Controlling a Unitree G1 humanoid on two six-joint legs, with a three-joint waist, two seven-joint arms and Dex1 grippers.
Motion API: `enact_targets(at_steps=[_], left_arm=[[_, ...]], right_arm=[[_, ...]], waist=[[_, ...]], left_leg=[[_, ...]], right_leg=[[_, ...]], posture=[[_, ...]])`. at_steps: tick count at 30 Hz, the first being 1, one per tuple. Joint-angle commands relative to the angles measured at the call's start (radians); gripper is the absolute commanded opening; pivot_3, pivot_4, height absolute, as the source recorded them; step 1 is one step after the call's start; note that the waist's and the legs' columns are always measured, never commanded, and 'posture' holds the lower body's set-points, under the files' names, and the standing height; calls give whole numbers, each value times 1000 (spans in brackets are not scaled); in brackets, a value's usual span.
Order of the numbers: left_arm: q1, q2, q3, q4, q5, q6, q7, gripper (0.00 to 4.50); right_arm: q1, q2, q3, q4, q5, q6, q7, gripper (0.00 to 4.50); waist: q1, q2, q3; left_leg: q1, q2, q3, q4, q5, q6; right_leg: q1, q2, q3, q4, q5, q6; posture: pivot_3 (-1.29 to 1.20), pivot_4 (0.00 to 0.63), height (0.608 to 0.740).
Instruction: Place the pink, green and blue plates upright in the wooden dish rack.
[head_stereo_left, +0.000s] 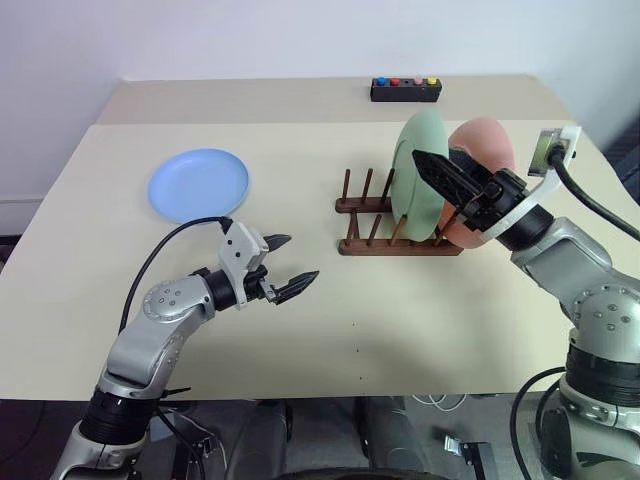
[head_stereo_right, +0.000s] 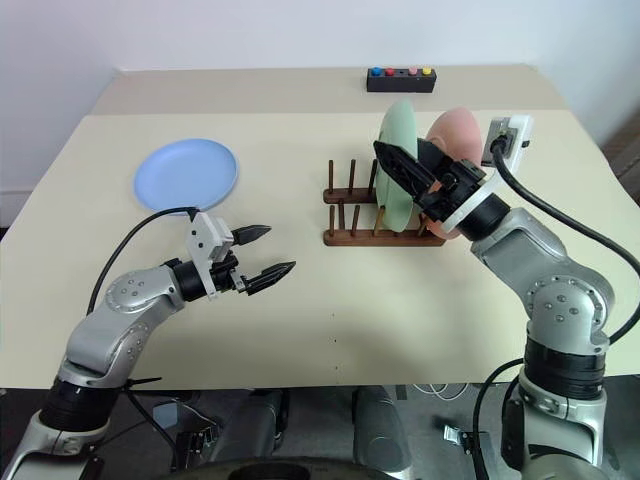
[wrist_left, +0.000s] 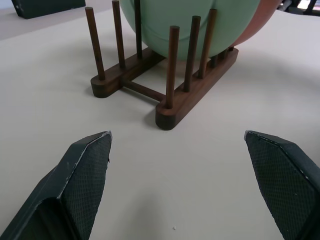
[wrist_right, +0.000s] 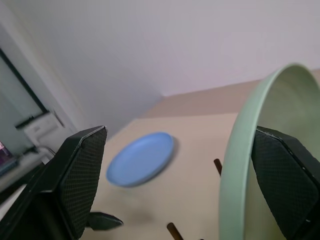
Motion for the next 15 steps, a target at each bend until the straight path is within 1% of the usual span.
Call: enact_targets(at_steps=[1, 5, 9, 15], left_arm=[[-8, 1, 16, -32, -1, -18, -5, 4382], [-9, 2, 20, -28, 0, -20, -4, 4382], [-16, 3, 25, -18, 2, -24, -6, 4382], [-21, -1, 23, -8, 7, -32, -6, 4382]], right_arm=[[-23, -46, 2, -89, -38, -18, 47, 4446], [-37, -89, 8, -126, -85, -34, 83, 4446], [-48, -136, 10, -134, -174, -58, 126, 4446], [-44, -148, 14, -118, -212, -64, 170, 4446]], waist=[[0, 0, 0], [0, 0, 0], [1, 0, 0], [2, 0, 0]], left_leg=[[0, 0, 0, 0, 0, 0], [0, 0, 0, 0, 0, 0], [0, 0, 0, 0, 0, 0], [0, 0, 0, 0, 0, 0]], right_leg=[[0, 0, 0, 0, 0, 0], [0, 0, 0, 0, 0, 0], [0, 0, 0, 0, 0, 0], [0, 0, 0, -1, 0, 0]], posture=[[0, 150, 740], [0, 150, 740], [0, 150, 740], [0, 150, 740]])
